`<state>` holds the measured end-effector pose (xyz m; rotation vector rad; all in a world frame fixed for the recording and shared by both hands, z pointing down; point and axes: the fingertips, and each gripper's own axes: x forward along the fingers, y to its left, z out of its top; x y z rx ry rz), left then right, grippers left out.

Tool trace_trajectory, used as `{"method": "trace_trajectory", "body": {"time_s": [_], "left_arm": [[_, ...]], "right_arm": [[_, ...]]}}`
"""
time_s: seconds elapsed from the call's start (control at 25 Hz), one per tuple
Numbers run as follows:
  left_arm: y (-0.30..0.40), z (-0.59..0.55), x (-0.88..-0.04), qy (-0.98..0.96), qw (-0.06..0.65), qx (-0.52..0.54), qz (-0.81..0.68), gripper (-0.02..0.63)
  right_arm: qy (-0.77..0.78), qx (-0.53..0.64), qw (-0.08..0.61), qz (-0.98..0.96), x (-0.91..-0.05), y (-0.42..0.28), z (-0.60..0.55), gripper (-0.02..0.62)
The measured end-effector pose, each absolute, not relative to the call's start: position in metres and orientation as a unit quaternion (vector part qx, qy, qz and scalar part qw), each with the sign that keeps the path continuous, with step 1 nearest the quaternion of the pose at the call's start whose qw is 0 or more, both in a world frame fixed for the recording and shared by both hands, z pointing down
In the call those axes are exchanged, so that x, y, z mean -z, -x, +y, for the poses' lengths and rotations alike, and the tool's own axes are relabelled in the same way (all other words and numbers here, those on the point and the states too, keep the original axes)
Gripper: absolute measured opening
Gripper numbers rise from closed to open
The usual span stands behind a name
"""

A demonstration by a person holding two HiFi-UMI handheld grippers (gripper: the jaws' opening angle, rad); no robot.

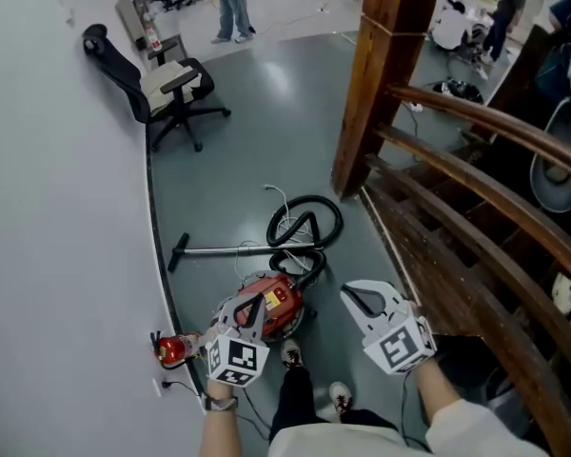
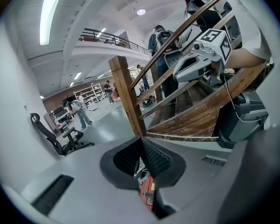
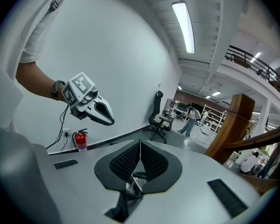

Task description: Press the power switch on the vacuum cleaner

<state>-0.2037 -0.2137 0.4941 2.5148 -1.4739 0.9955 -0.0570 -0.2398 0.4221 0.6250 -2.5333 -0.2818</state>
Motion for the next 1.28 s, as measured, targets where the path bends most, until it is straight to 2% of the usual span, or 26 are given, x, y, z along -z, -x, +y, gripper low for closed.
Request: {"method": "trace_trajectory", "body": {"time_s": [0.72, 0.92, 1.28], "left_arm": [[0.221, -0.264, -0.603, -0.826, 0.098, -0.321, -0.453, 0.002], [0.222, -0.276, -0.646, -0.830, 0.121, -0.333, -0.431, 0.053], [0.217, -0.286, -0.712, -0.831, 0.144, -0.357, -0.401, 0.058]], "right_arm": [[-0.240, 0.014, 0.283, -0.929, -0.519, 0.077, -0.273, 0.029], [-0.233, 0.002, 0.294, -0.927, -0.545, 0.084, -0.283, 0.029], [-0.229, -0.018, 0.304, -0.925, -0.596, 0.094, -0.290, 0.029]]}}
